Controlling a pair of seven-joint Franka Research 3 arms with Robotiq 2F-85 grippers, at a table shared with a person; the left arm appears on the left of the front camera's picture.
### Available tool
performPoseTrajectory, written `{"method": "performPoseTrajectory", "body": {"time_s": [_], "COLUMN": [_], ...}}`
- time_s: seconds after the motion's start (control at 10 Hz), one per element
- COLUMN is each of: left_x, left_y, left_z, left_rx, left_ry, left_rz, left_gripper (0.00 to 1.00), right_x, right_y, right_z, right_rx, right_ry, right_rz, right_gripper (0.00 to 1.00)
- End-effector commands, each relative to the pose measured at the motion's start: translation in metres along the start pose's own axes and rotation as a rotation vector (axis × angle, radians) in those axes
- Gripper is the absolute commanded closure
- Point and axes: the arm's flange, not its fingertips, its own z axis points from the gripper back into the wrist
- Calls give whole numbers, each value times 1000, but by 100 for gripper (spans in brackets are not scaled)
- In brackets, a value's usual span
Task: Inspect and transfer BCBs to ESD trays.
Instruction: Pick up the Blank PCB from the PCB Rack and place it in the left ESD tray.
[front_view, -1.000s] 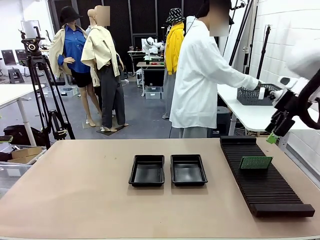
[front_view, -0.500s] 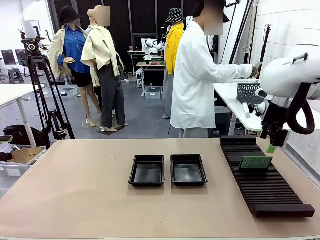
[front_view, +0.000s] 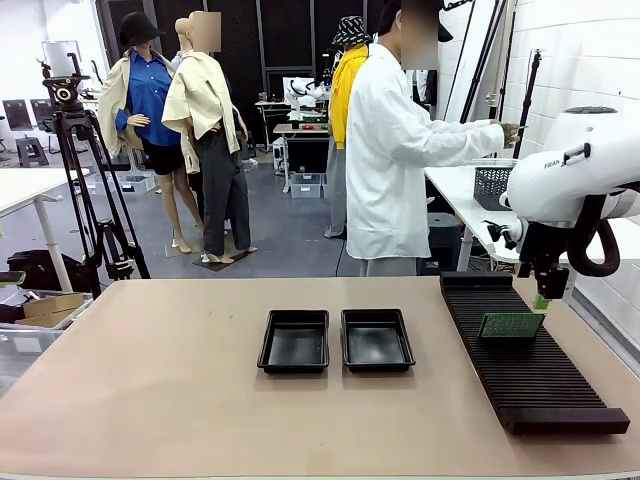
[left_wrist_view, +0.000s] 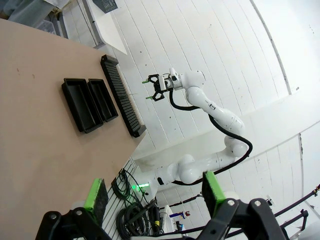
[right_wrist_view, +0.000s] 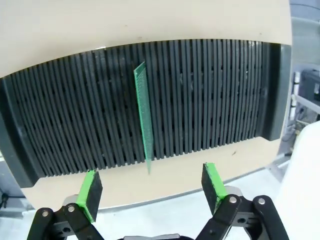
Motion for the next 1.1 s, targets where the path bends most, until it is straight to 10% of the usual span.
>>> {"method": "performPoseTrajectory", "body": {"time_s": [0.0, 1.0], "left_x": [0, 0], "left_y": [-1, -1], "left_z": [2, 2], "left_rx": [10, 10], "left_ry": [2, 2], "left_rz": [3, 3], "left_gripper": [0, 0], "right_x": [0, -2], "right_y": [-2, -10], "right_z": [-5, -65], "right_rx": [-47, 43], "right_ry": [-36, -98], "right_rz": [-7, -41], "right_gripper": [0, 0]}}
